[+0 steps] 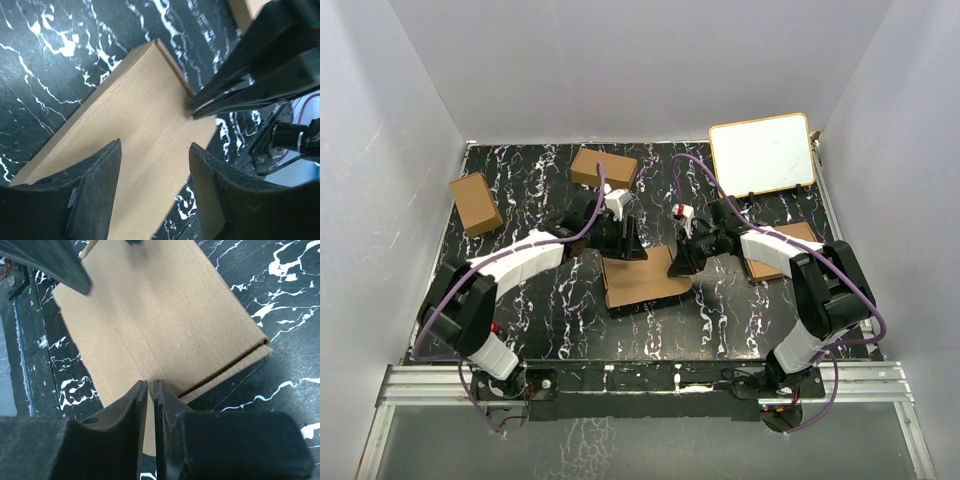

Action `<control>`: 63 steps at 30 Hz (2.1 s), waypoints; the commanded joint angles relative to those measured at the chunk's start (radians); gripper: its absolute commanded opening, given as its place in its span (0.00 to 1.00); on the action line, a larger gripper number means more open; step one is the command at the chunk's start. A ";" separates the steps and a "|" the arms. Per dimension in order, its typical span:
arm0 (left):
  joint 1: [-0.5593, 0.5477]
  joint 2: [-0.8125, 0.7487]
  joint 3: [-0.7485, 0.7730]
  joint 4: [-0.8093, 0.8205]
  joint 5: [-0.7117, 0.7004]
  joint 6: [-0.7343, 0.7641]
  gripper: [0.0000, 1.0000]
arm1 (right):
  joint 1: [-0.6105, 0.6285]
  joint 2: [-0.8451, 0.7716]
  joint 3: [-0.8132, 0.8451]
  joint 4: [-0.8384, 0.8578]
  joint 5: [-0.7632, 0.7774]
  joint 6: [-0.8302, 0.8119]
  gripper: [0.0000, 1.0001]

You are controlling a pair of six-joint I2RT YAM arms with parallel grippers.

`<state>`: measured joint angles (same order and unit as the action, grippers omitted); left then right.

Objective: Fold the paper box

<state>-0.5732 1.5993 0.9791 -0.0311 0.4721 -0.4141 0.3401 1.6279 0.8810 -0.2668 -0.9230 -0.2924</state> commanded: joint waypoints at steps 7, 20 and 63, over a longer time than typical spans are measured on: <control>0.013 -0.419 -0.288 0.091 -0.117 -0.088 0.55 | -0.001 -0.058 0.036 -0.039 -0.123 -0.107 0.21; 0.029 -0.490 -0.407 0.052 -0.204 -0.150 0.52 | -0.010 -0.129 0.029 -0.104 -0.076 -0.224 0.23; 0.137 -0.429 -0.445 0.078 -0.208 -0.155 0.60 | 0.275 -0.064 0.035 0.065 0.337 -0.534 0.77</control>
<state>-0.4511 1.2751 0.6117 0.0086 0.2440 -0.4843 0.6132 1.5532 0.8799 -0.2558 -0.6201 -0.8169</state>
